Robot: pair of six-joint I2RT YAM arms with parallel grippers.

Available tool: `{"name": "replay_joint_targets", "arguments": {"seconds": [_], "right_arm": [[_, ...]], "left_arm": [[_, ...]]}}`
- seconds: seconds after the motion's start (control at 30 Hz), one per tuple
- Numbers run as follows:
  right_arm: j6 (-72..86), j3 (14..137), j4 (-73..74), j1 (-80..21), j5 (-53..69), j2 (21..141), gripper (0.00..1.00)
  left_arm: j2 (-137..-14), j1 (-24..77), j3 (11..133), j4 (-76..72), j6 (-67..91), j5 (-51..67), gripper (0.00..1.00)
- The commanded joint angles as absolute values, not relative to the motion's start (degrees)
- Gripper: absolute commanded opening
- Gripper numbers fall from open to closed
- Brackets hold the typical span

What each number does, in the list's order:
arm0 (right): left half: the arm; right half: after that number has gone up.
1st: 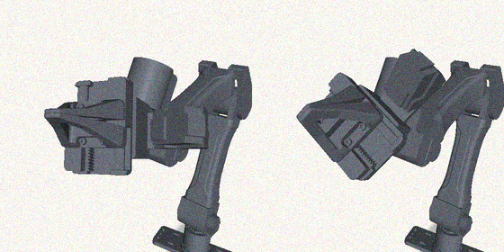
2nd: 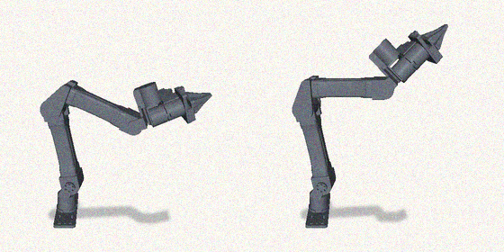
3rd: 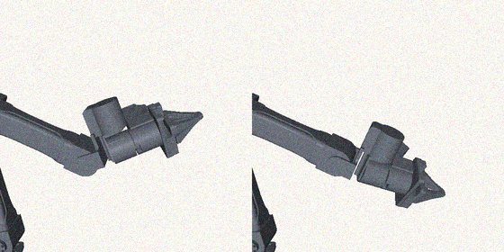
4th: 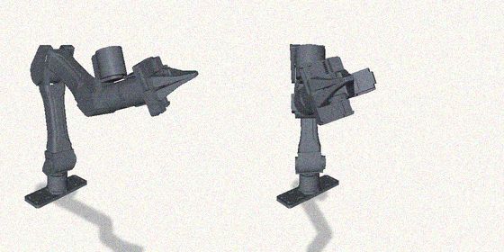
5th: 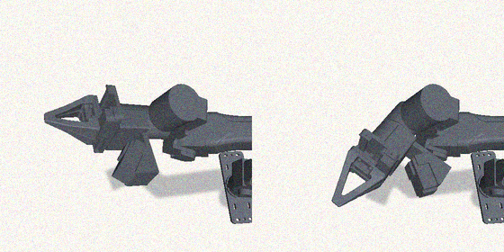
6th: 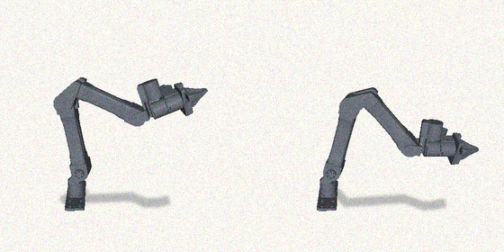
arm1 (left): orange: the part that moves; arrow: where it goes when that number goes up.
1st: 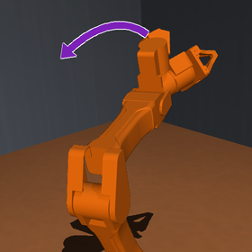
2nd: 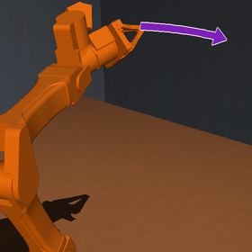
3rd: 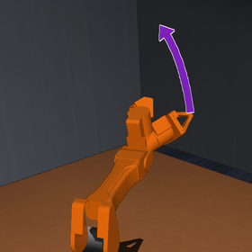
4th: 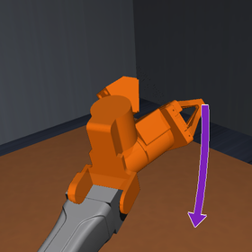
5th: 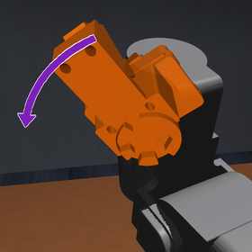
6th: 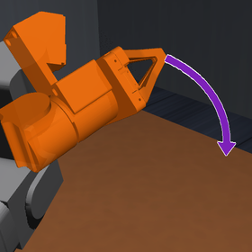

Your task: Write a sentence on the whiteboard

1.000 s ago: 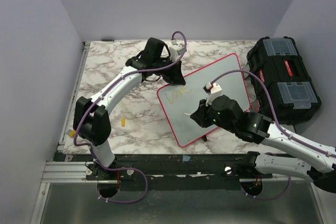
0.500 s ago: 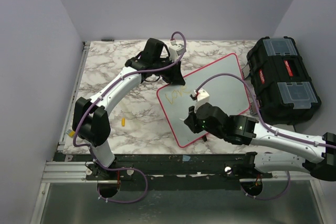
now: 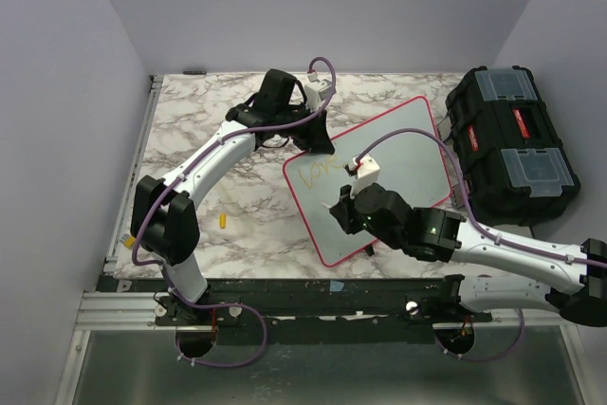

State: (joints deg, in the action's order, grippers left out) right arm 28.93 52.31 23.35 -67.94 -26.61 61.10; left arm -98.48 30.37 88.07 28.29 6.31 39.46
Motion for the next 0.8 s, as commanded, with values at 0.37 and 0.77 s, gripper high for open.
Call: {"name": "replay_joint_targets", "arguments": {"seconds": [0.37,0.77], "right_arm": [[26.2,55.9,18.5,-68.5,-29.0,66.3,0.01],[27.2,54.3,19.9,-68.5,-30.7,68.3,0.01]], "left_arm": [[-98.1,30.5,87.0,27.7,2.1,36.4,0.0],[-98.1,30.5,87.3,27.6,2.2,36.8,0.0]]}}
